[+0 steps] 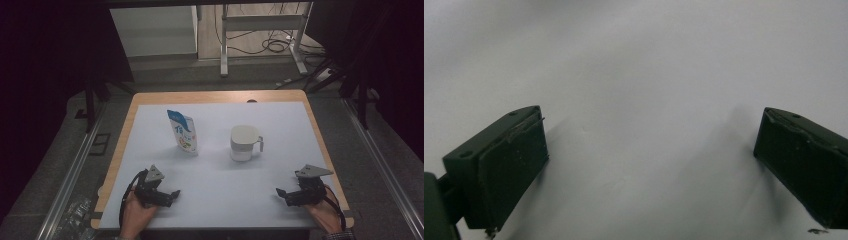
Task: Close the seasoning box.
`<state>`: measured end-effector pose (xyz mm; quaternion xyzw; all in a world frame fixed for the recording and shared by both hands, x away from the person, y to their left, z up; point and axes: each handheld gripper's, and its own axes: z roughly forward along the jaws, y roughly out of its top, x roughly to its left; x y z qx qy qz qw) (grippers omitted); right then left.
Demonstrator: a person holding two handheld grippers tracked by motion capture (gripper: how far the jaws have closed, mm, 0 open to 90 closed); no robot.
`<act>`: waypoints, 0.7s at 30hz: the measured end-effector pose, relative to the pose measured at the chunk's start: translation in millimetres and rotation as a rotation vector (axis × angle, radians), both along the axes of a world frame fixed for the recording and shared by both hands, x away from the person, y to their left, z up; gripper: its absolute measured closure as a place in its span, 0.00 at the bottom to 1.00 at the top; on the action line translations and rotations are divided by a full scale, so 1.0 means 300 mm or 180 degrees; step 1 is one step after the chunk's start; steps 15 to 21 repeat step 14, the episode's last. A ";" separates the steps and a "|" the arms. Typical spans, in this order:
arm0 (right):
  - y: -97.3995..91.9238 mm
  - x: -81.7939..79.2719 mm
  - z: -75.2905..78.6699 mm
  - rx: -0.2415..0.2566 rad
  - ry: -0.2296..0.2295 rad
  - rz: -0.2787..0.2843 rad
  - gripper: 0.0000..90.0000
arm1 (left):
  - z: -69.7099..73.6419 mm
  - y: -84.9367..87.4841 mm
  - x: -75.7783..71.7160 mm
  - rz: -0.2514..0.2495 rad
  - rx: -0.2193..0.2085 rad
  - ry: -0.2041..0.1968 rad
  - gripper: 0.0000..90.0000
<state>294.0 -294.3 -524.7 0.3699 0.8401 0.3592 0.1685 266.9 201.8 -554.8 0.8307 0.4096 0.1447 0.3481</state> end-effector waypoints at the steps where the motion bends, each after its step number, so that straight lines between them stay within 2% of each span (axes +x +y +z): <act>1: 0.001 0.000 -0.004 -0.0004 -0.0013 0.0007 0.02 | 0.000 0.000 0.000 0.0000 0.0000 0.0001 0.01; 4: 0.009 0.006 -0.014 -0.0098 0.0055 0.0031 0.01 | 0.000 0.000 0.000 0.0002 -0.0002 -0.0004 0.01; 7: 0.022 0.007 -0.020 -0.0215 0.0052 0.0027 0.01 | 0.000 0.000 0.000 0.0002 -0.0002 -0.0003 0.01; 21: 0.021 0.006 -0.022 -0.0205 0.0061 0.0021 0.01 | -0.001 -0.001 0.000 0.0002 0.0000 -0.0003 0.01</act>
